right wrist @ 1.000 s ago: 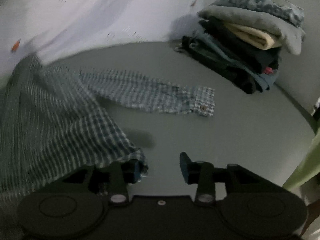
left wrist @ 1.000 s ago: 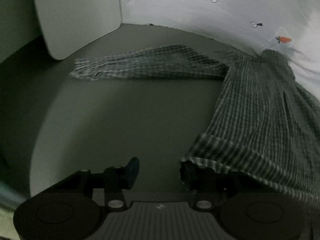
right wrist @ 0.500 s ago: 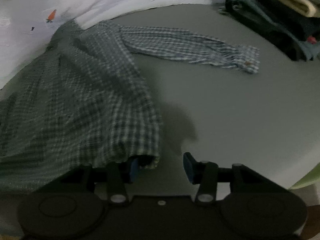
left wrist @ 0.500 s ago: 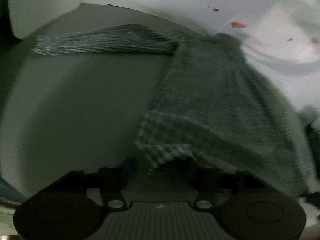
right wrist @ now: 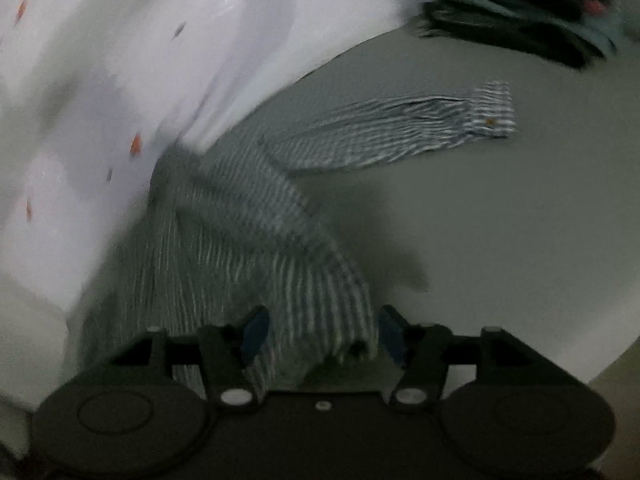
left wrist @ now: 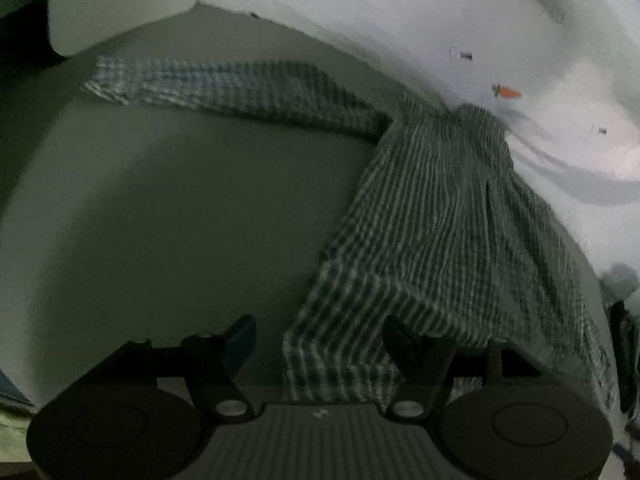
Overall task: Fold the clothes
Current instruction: 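Smooth the shirt body with the right gripper toward the hem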
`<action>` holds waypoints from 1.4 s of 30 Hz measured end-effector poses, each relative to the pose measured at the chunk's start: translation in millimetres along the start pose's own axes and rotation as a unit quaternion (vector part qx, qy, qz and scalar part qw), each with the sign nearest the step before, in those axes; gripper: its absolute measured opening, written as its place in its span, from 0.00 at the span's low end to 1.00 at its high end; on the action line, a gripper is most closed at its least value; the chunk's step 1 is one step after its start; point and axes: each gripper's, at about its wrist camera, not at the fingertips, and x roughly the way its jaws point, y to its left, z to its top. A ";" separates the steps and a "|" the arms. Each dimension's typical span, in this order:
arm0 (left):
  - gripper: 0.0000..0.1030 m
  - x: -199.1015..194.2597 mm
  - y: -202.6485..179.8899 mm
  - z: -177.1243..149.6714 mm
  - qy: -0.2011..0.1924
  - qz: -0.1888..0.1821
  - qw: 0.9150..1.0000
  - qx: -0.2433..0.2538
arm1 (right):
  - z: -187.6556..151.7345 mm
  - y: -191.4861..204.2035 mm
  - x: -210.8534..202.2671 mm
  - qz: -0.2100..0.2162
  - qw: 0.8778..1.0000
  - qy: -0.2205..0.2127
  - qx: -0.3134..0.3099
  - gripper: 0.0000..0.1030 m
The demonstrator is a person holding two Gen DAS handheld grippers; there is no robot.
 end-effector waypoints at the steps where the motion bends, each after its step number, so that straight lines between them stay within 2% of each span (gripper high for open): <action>1: 0.67 5.4 -0.3 -0.5 0.007 0.000 1.000 -0.001 | 1.1 -4.2 10.9 -0.006 1.000 0.007 0.015 0.61; 3: 0.62 14.4 -2.3 -2.3 0.014 0.006 1.000 -0.001 | -1.1 -5.3 29.8 -0.012 0.999 0.026 0.021 0.58; 4: 0.51 16.0 -4.8 -3.5 0.010 0.013 1.000 0.000 | -3.0 -3.7 38.8 -0.016 0.999 0.038 0.017 0.56; 5: 0.44 17.4 -6.7 -3.7 0.009 0.018 1.000 0.001 | -4.9 -1.6 46.7 -0.022 0.998 0.050 0.010 0.49; 7: 0.07 18.2 -8.9 -5.6 0.010 0.016 1.000 -0.003 | -7.5 2.8 56.9 -0.035 0.997 0.067 -0.008 0.30; 8: 0.06 18.3 -9.3 -6.0 0.011 0.012 1.000 -0.008 | -7.1 4.6 59.3 -0.036 0.997 0.072 -0.018 0.07; 11: 0.02 -1.7 -19.8 -1.2 -0.010 0.002 1.000 -0.011 | 4.3 12.6 37.6 0.005 0.998 0.053 -0.024 0.05; 13: 0.02 -35.0 -27.3 8.7 -0.045 -0.045 0.998 -0.026 | 16.3 15.8 4.3 0.069 0.997 0.018 -0.008 0.05; 15: 0.02 -69.8 -30.2 16.6 -0.083 -0.099 0.991 -0.046 | 25.1 9.8 -21.6 0.133 0.990 -0.011 0.035 0.05; 16: 0.03 -81.9 -30.8 19.4 -0.097 -0.116 0.987 -0.053 | 27.1 4.1 -27.8 0.151 0.987 -0.018 0.055 0.05; 17: 0.03 -85.7 -30.7 20.1 -0.102 -0.116 0.987 -0.053 | 27.0 0.6 -26.2 0.138 0.989 -0.014 0.050 0.05; 18: 0.03 -79.6 -28.5 18.7 -0.092 -0.099 0.989 -0.056 | 26.0 -0.9 -20.6 0.108 0.994 -0.003 0.028 0.05; 19: 0.02 -67.9 -24.5 16.0 -0.072 -0.073 0.993 -0.063 | 23.2 -1.1 -8.8 0.055 0.998 0.024 -0.002 0.05; 20: 0.00 -56.2 -20.5 13.3 -0.051 -0.047 0.995 -0.070 | 20.1 -1.1 -0.3 0.021 0.999 0.045 -0.013 0.04; 21: 0.00 -49.0 -17.0 10.2 -0.038 -0.032 0.995 -0.085 | 17.7 -1.6 2.2 0.015 0.999 0.051 -0.005 0.04; 22: 0.00 -52.4 -15.7 7.8 -0.041 -0.038 0.993 -0.099 | 16.4 -2.5 -2.8 0.043 0.998 0.041 0.016 0.04; 24: 0.00 -70.7 -16.8 4.7 -0.067 -0.069 0.989 -0.110 | 15.5 -5.2 -22.2 0.138 0.988 0.002 0.073 0.04; 25: 0.00 -77.1 -18.5 4.3 -0.074 -0.074 0.989 -0.107 | 15.9 -6.2 -25.7 0.149 0.985 -0.002 0.088 0.04; 26: 0.00 -76.6 -20.3 3.3 -0.070 -0.061 0.992 -0.090 | 15.8 -5.5 -22.7 0.129 0.989 0.009 0.075 0.04; 28: 0.00 -61.8 -19.8 -2.4 -0.043 -0.013 0.997 -0.056 | 9.6 -2.8 -1.4 0.034 0.998 0.061 -0.004 0.04; 29: 0.00 -46.4 -15.7 -6.8 -0.019 0.016 0.998 -0.050 | 3.9 -3.1 12.5 -0.015 0.995 0.092 -0.034 0.05; 30: 0.00 -32.0 -9.9 -13.0 0.006 0.037 0.998 -0.052 | -1.9 -3.4 26.5 -0.063 0.988 0.124 -0.063 0.06; 32: 0.00 -13.4 0.3 -25.8 0.043 0.060 0.995 -0.072 | -9.5 0.3 32.0 -0.096 0.982 0.136 -0.089 0.10; 34: 0.02 -7.3 3.6 -32.8 0.060 0.076 0.992 -0.081 | -10.7 8.6 28.8 -0.118 0.979 0.130 -0.104 0.23; 36: 0.03 -8.2 2.1 -33.3 0.058 0.079 0.992 -0.076 | -9.4 19.1 29.4 -0.136 0.975 0.123 -0.126 0.44; 38: 0.12 -12.4 0.3 -26.4 0.045 0.077 0.994 -0.065 | -5.9 27.9 30.1 -0.152 0.971 0.114 -0.147 0.52; 40: 0.29 -16.7 -1.3 -16.7 0.029 0.075 0.995 -0.054 | 1.5 35.3 33.9 -0.164 0.969 0.101 -0.153 0.60; 42: 0.40 -20.3 -3.2 -4.1 0.009 0.075 0.996 -0.047 | 7.1 42.0 40.6 -0.171 0.969 0.086 -0.158 0.83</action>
